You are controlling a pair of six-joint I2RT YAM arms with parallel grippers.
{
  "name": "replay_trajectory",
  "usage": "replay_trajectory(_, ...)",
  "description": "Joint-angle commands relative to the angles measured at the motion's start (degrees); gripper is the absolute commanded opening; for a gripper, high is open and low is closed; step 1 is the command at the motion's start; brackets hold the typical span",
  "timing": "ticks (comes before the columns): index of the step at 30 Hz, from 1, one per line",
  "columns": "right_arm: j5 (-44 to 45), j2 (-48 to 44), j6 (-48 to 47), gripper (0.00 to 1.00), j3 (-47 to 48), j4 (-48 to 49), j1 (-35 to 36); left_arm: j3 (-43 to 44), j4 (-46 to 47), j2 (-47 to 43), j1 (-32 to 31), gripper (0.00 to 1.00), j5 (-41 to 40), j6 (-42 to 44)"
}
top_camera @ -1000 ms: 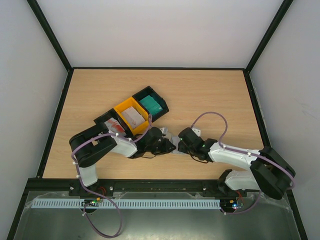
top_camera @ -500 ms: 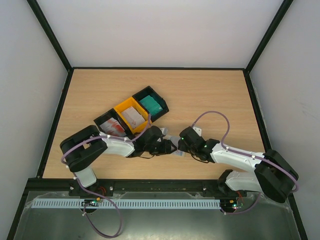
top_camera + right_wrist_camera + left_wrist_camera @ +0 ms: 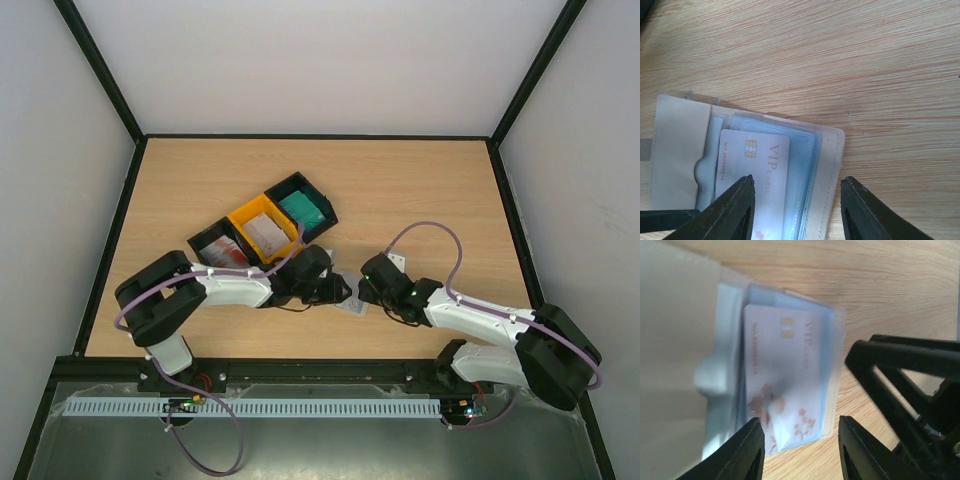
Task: Put the credit cards into the card holder
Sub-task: Insert the credit card into the card holder.
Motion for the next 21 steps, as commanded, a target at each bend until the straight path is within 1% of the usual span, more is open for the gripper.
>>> replay_trajectory(1,-0.04,-0.82,-0.22,0.45,-0.32,-0.11,-0.25,4.37,-4.61,1.71,-0.35,0.42,-2.31,2.82)
replay_trajectory(4,-1.9,-1.16,0.69,0.48,-1.33,1.26,-0.23,6.69,-6.88,3.43,-0.35,0.41,-3.77,4.01)
replay_trajectory(9,-2.13,-1.77,2.58,0.48,-2.91,1.74,-0.25,9.21,-9.82,6.06,-0.4,0.36,-5.76,5.34)
replay_trajectory(12,-2.25,-1.41,2.87,0.47,-3.53,1.78,-0.27,9.23,-9.99,6.04,-0.35,0.37,-6.34,5.74)
replay_trajectory(17,-3.46,0.05,2.88,0.45,-4.45,3.47,-0.22,9.6,-10.89,5.58,-0.35,0.42,-7.17,6.42)
replay_trajectory(20,-3.94,1.0,2.79,0.43,-4.46,4.29,-0.27,9.73,-11.24,5.66,-0.34,0.43,-7.32,6.13)
replay_trajectory(21,-4.01,1.24,2.79,0.41,-4.4,4.49,-0.26,9.82,-11.06,5.8,-0.35,0.41,-7.08,6.03)
